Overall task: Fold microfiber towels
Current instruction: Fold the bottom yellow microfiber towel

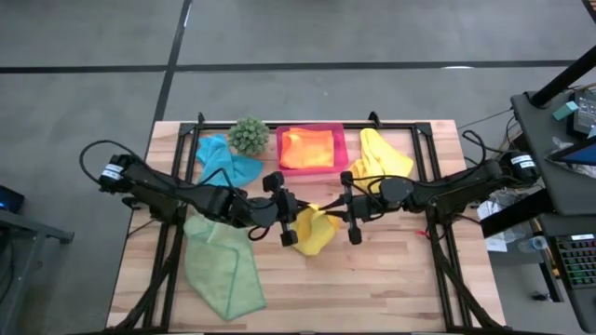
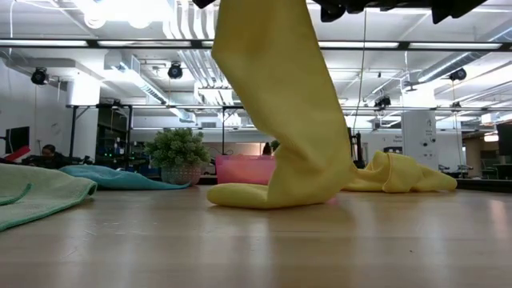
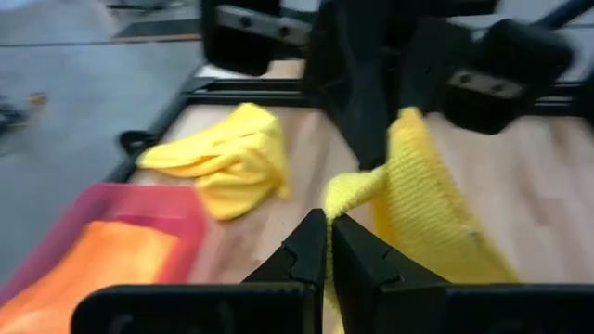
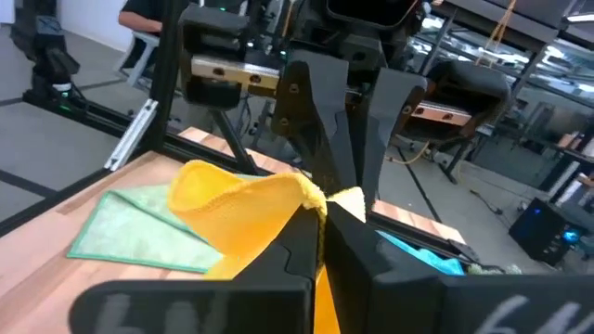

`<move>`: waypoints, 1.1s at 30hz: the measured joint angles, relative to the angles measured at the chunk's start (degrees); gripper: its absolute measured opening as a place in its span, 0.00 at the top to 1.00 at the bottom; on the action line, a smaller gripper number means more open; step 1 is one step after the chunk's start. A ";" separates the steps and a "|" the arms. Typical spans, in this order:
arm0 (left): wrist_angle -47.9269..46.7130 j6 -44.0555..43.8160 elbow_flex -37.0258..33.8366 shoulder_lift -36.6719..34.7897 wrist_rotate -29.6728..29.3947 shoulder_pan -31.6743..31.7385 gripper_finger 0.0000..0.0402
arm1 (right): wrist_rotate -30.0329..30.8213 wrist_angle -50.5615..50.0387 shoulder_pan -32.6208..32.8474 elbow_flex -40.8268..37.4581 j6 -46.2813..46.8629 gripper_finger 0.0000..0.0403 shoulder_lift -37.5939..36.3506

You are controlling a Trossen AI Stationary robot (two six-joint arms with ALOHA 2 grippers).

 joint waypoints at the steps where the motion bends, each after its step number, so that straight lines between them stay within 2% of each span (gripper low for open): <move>1: -0.42 -0.03 0.00 -0.02 -1.75 -0.08 1.00 | 0.31 -0.63 -0.05 0.00 0.00 0.98 -0.28; 8: -1.12 0.60 -0.04 -1.30 -16.15 -0.09 1.00 | -0.76 -11.14 0.15 -0.04 2.38 0.98 -3.72; 13: 3.27 4.44 -0.04 -1.67 -22.87 0.35 1.00 | -0.94 -11.23 0.52 -0.05 2.32 0.98 -6.65; 18: 12.73 12.71 1.21 -2.55 -24.11 0.39 1.00 | -0.47 -14.25 0.39 3.90 2.07 0.98 -10.29; 22: 17.85 18.50 1.95 -3.82 -24.07 0.15 1.00 | 0.44 -20.75 0.29 9.01 0.87 0.98 -12.00; 28: 18.33 18.62 1.92 -5.42 -24.09 -0.13 1.00 | 8.05 -36.51 0.26 18.92 0.87 0.98 -12.06; 33: 18.12 18.65 1.86 -5.47 -24.06 -0.48 1.00 | 11.25 -44.56 0.26 24.98 0.17 0.98 -11.28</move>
